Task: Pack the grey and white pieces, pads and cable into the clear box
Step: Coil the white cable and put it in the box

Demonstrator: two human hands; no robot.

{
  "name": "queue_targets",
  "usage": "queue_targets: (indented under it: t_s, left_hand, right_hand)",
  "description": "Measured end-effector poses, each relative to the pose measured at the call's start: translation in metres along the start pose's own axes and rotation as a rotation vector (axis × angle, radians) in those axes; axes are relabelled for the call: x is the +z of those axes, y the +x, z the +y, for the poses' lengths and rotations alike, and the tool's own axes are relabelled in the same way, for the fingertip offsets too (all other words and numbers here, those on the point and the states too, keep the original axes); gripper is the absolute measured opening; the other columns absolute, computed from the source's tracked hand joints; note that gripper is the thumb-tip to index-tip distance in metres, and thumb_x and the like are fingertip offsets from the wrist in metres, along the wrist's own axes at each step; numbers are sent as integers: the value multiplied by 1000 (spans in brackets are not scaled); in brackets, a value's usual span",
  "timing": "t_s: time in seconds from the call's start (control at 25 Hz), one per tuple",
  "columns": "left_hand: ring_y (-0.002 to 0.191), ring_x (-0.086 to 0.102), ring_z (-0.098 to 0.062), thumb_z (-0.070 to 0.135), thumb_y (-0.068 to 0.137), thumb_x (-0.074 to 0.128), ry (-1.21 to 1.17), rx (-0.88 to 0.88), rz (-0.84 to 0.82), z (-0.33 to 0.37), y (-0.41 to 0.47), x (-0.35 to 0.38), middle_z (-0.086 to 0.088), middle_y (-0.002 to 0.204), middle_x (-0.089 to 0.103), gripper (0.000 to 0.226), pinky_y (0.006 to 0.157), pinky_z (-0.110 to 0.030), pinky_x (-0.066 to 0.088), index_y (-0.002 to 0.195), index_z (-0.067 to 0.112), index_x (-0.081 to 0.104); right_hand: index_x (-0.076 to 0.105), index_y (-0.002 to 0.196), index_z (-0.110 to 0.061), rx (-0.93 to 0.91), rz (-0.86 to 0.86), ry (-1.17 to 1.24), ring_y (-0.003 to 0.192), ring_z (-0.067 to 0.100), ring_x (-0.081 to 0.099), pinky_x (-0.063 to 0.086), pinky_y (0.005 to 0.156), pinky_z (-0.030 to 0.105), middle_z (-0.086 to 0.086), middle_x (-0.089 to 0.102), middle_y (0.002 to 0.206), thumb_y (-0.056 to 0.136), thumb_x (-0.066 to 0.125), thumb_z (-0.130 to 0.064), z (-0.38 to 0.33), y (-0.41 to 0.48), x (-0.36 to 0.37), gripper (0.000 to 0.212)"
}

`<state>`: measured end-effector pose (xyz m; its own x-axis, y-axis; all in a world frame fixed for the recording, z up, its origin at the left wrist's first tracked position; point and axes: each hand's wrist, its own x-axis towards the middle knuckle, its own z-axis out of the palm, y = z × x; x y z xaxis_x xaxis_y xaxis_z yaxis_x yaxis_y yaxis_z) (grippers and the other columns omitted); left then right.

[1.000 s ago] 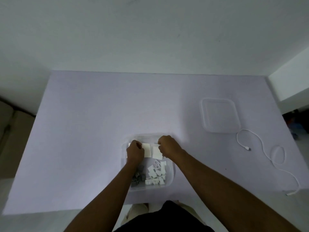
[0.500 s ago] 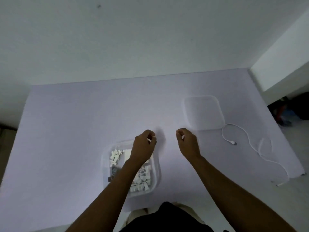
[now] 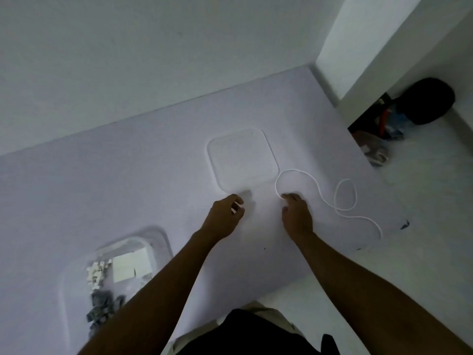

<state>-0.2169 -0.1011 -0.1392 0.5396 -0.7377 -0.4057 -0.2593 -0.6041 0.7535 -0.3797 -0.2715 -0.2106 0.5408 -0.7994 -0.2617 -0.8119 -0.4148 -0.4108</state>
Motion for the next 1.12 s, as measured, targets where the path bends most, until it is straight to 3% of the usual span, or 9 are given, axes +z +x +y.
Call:
queue_targets:
  t_s: [0.2, 0.28, 0.44, 0.52, 0.64, 0.72, 0.8, 0.96, 1.12]
  left_hand:
    - [75, 64, -15, 18, 95, 58, -12, 3, 20, 32, 19, 27, 0, 98, 66, 18, 61, -24, 53, 111, 24, 60]
    - [82, 61, -14, 13, 93, 61, 32, 64, 31, 43, 21, 28, -2, 109, 64, 30, 72, -24, 53, 121, 23, 58]
    - [127, 39, -18, 24, 86, 73, 143, 228, -102, 69, 24, 20, -1, 143, 45, 66, 107, -30, 33, 144, 27, 43]
    - [132, 35, -19, 28, 86, 73, 157, 367, -107, 88, 18, 12, -2, 144, 44, 61, 107, -30, 28, 141, 26, 48]
    - [112, 56, -23, 24, 91, 58, -41, 438, -139, 108, -5, -9, -3, 118, 61, 28, 97, -46, 46, 117, 14, 62]
    - [102, 64, -18, 34, 97, 50, -96, 382, -250, 123, -32, -32, 4, 105, 67, 25, 91, -47, 52, 107, 16, 65]
    - [96, 66, -14, 31, 102, 46, -34, 418, -307, 139, -66, -63, 4, 100, 71, 28, 91, -41, 53, 101, 13, 68]
    - [74, 70, -21, 29, 99, 55, -117, 439, -315, 154, -152, -139, -3, 75, 73, 28, 78, -34, 55, 83, 9, 66]
    - [47, 50, -16, 34, 93, 64, -195, 452, -180, 145, -229, -214, -1, 55, 49, 30, 53, -27, 44, 74, 11, 59]
  right_hand:
    - [71, 89, -8, 119, -103, 152, 90, 30, 65, 51, 77, 34, 12, 70, 92, 83, 65, -10, 5, 10, -20, 8]
    - [63, 67, -8, 216, -215, 335, 67, 21, 58, 46, 63, 28, 5, 61, 66, 82, 65, -17, -3, 6, -48, 18]
    - [66, 74, -4, 347, -470, 736, 62, 19, 49, 39, 59, 29, 7, 55, 67, 87, 57, -15, -42, -17, -125, 19]
    - [56, 67, -8, 196, -697, 1013, 59, 16, 40, 35, 58, 29, 6, 46, 64, 88, 44, -13, -67, -36, -166, 24]
    - [40, 63, -13, -26, -885, 1459, 58, 17, 35, 29, 57, 31, 5, 37, 62, 93, 40, -22, -113, -63, -218, 31]
    - [43, 69, -13, -157, -823, 1675, 60, 20, 49, 41, 57, 29, 6, 47, 66, 99, 46, -30, -149, -80, -240, 34]
    - [55, 82, -11, -301, -645, 1783, 75, 23, 65, 54, 72, 31, 8, 61, 78, 102, 45, -26, -189, -99, -253, 27]
    - [60, 96, -5, -543, -125, 1345, 85, 29, 73, 58, 85, 41, 10, 65, 83, 106, 43, -16, -254, -124, -256, 22]
    - [55, 85, -2, -644, -86, 713, 59, 19, 64, 55, 65, 37, 6, 59, 65, 106, 44, -31, -292, -154, -251, 38]
